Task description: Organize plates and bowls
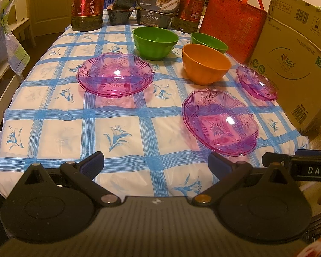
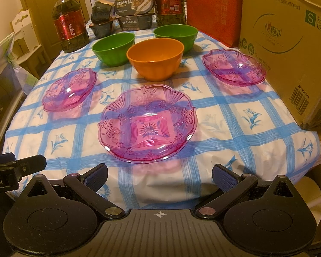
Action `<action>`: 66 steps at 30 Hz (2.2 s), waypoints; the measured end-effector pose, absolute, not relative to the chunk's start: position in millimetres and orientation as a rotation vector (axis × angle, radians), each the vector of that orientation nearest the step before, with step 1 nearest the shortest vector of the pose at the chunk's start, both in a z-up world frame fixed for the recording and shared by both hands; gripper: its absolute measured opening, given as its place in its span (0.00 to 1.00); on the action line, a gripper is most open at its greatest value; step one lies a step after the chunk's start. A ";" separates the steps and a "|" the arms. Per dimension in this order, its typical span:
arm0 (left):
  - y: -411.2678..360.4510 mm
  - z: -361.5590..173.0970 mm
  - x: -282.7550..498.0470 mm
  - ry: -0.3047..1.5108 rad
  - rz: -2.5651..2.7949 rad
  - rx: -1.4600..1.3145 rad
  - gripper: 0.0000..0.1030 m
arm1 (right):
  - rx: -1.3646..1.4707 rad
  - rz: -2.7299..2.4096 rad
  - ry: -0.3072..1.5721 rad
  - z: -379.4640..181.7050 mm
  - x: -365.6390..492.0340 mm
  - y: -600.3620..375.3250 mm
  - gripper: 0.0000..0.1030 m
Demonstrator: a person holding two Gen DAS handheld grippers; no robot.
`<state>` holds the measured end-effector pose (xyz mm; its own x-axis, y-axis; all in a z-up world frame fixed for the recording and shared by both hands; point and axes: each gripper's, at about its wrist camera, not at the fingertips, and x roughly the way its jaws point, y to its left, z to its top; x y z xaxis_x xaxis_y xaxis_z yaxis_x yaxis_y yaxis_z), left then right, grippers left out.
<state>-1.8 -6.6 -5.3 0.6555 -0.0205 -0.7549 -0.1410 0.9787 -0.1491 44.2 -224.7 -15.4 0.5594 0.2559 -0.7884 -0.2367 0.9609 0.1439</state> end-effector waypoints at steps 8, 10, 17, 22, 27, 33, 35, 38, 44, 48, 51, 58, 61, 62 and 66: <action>-6.7 -5.3 -1.7 0.855 0.070 -0.203 0.99 | 0.025 0.287 0.932 -15.2 44.1 -223.2 1.00; -6.7 -5.3 -1.7 0.855 0.069 -0.203 0.99 | 0.026 0.287 0.932 -15.1 44.3 -223.8 1.00; -6.5 -5.2 -1.9 0.853 0.071 -0.203 0.99 | 0.028 0.287 0.933 -15.6 44.5 -224.2 1.00; -4.6 -5.7 -0.4 0.851 0.074 -0.213 0.99 | 0.041 0.283 0.935 -17.7 45.4 -226.0 1.00; 5.2 -2.7 6.8 0.844 0.088 -0.239 0.99 | 0.058 0.261 0.929 -20.1 51.6 -236.6 1.00; 12.2 -4.0 27.3 0.847 0.089 -0.262 0.99 | 0.105 0.216 0.914 -22.0 66.5 -253.5 1.00; 11.8 -6.7 35.9 0.849 0.085 -0.264 0.99 | 0.122 0.205 0.903 -22.8 72.4 -259.5 1.00; 10.2 -13.5 49.7 0.862 0.075 -0.273 0.99 | 0.156 0.196 0.875 -25.1 81.2 -266.9 0.99; 0.5 -26.8 77.5 0.866 0.036 -0.282 0.94 | 0.173 0.188 0.868 -34.6 103.4 -273.2 0.99; -10.2 -37.5 91.9 0.865 0.000 -0.283 0.88 | 0.190 0.220 0.876 -43.4 118.3 -274.5 0.86; -19.3 -44.1 99.5 0.859 -0.020 -0.267 0.86 | 0.205 0.243 0.901 -52.0 128.8 -273.6 0.79; -34.2 -60.5 113.6 0.884 -0.032 -0.236 0.64 | 0.220 0.267 0.918 -67.5 142.9 -273.1 0.59; -37.7 -64.5 116.8 0.887 -0.034 -0.233 0.52 | 0.219 0.271 0.923 -71.0 145.6 -273.0 0.48; -38.0 -65.3 117.5 0.888 -0.037 -0.234 0.50 | 0.219 0.272 0.924 -71.8 146.6 -272.7 0.45; -40.2 -69.2 120.8 0.892 -0.046 -0.226 0.39 | 0.225 0.277 0.931 -74.5 149.4 -272.1 0.41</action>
<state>120.8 -40.2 -69.2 0.6283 -0.1338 -0.7664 -0.0540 0.9752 -0.2145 149.4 -272.1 -74.5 0.5658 0.3294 -0.7558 -0.1369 0.9415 0.3079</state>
